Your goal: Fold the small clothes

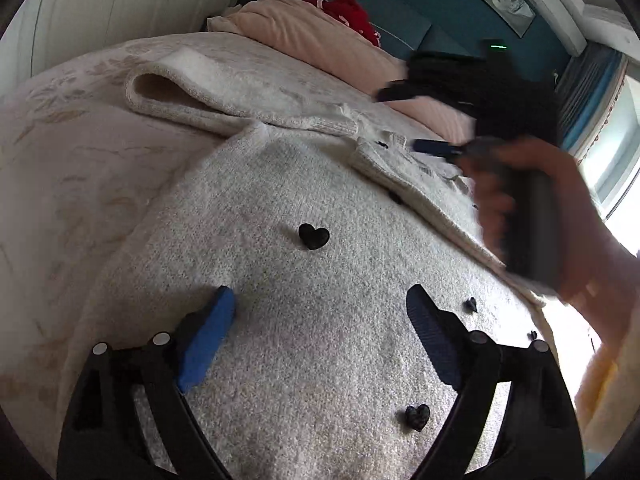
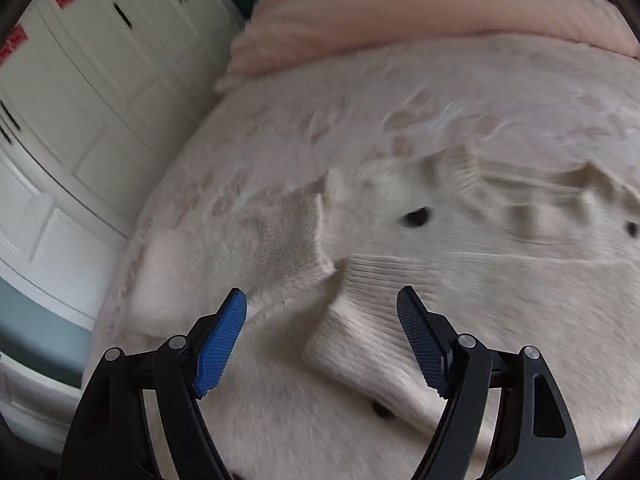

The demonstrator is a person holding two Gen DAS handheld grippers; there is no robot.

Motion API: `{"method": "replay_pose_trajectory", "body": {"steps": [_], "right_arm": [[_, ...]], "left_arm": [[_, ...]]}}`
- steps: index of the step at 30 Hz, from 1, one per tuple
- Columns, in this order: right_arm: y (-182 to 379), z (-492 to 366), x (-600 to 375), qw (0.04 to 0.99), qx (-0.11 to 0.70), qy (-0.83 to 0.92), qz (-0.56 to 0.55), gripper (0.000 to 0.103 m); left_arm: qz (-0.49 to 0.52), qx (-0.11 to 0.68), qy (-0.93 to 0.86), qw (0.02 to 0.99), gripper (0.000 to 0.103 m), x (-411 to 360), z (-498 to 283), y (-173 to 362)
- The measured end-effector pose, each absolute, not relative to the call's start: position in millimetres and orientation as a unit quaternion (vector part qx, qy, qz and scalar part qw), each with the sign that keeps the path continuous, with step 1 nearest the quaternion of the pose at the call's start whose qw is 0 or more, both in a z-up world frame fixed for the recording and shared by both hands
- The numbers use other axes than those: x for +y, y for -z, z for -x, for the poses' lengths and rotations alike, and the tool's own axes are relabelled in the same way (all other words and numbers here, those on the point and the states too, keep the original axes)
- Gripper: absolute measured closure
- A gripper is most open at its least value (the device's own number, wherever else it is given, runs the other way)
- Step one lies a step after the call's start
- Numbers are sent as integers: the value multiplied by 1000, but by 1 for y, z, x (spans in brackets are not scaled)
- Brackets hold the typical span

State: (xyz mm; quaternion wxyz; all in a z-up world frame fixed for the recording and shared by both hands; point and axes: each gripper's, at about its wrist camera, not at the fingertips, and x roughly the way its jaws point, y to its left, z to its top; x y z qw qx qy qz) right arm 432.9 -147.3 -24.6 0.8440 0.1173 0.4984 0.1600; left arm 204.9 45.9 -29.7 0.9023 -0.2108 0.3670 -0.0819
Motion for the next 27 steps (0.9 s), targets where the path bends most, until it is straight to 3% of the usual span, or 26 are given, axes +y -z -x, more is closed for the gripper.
{"method": "replay_pose_trajectory", "body": {"steps": [3,4,5,6,11,20,24,27], "right_arm": [[51,-458,-130,827,536,-131,-111,27],[54,-460,-128,828,533,-125,-120,36],[54,-460,-126,830,528,-126,-125,54],[55,-462,-125,822,535,-141,-139,98],[-6,-456,-144,838,467,-190,-209,98],[-120,-418,-230,893,352,-189,-206,98],[-133,-379,-321,916,313,-120,-221,98],[-104,-353,-396,916,325,-37,-232,98]], "left_arm": [[213,360,88,904,16,51,-200,31],[210,359,89,905,14,50,-200,31],[205,358,89,906,14,51,-193,30],[203,359,89,907,13,52,-192,31],[233,369,104,894,12,59,-198,24],[488,340,81,800,13,117,-299,-7],[519,361,16,775,24,131,-336,13],[537,388,-6,749,27,129,-347,35]]}}
